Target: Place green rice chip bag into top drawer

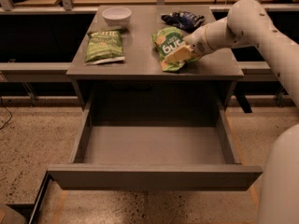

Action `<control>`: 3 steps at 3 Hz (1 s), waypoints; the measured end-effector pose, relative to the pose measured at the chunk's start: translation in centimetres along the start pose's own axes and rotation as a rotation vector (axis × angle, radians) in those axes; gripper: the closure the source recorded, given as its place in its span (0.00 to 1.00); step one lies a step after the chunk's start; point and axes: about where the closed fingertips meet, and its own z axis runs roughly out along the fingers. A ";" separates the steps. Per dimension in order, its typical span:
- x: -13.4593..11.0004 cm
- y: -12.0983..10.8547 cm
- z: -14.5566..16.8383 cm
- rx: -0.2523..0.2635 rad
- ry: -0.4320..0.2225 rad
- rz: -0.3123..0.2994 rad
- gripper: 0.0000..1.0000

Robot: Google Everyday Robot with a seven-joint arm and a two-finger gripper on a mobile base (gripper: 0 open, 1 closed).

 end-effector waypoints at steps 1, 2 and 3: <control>-0.3 1.1 -2.2 0.023 0.004 -0.024 0.87; 0.1 2.7 -5.3 0.021 0.011 -0.028 1.00; 0.8 4.0 -9.4 -0.011 0.015 -0.047 1.00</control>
Offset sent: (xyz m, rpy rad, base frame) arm -0.0915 -0.0419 0.0450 -0.0379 -0.0218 -0.0126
